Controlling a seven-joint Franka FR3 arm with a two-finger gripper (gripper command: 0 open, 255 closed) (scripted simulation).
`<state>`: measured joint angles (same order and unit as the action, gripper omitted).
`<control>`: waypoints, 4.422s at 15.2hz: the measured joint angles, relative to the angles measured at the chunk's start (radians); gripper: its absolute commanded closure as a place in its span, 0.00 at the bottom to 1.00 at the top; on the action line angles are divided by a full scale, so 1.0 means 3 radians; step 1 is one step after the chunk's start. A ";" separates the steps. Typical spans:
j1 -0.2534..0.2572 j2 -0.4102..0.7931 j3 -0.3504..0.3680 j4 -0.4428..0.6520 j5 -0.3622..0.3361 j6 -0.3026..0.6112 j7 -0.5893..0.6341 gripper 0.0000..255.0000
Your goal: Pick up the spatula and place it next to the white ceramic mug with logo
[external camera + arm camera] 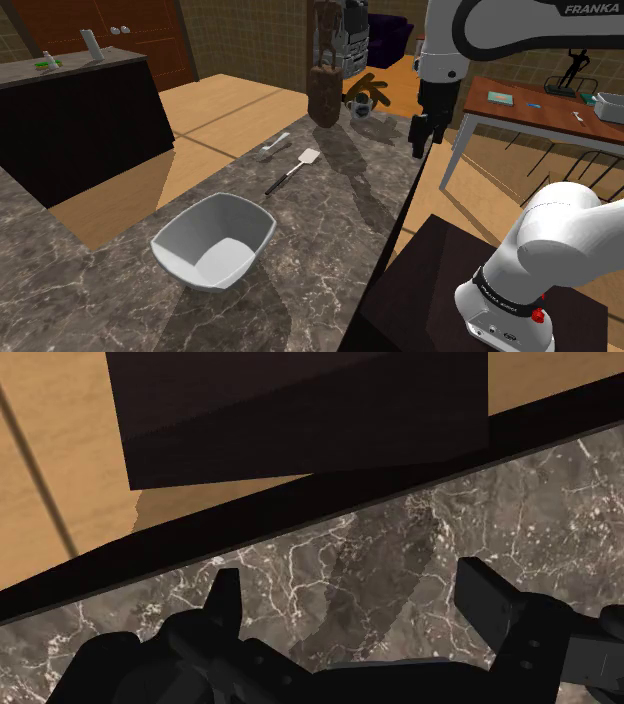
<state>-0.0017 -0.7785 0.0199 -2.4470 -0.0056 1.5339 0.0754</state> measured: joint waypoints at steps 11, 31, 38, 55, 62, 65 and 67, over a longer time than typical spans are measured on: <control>-0.0153 0.0894 0.0561 0.0246 0.0422 0.0734 0.1350 0.00; -0.0349 0.3357 0.0932 0.1999 0.0029 0.1682 0.4203 0.00; -0.0281 0.4002 0.0762 0.2650 -0.0110 0.1740 0.4793 0.00; -0.0261 0.4149 0.0741 0.2566 -0.0145 0.1973 0.4830 1.00; -0.0262 0.4141 0.0742 0.2573 -0.0143 0.1958 0.4828 1.00; -0.0269 0.4094 0.0747 0.2627 -0.0131 0.1859 0.4821 1.00; -0.0269 0.4063 0.0752 0.2667 -0.0124 0.1789 0.4823 1.00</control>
<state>-0.0823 0.4404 0.2456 -1.6470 -0.0427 2.0706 1.5222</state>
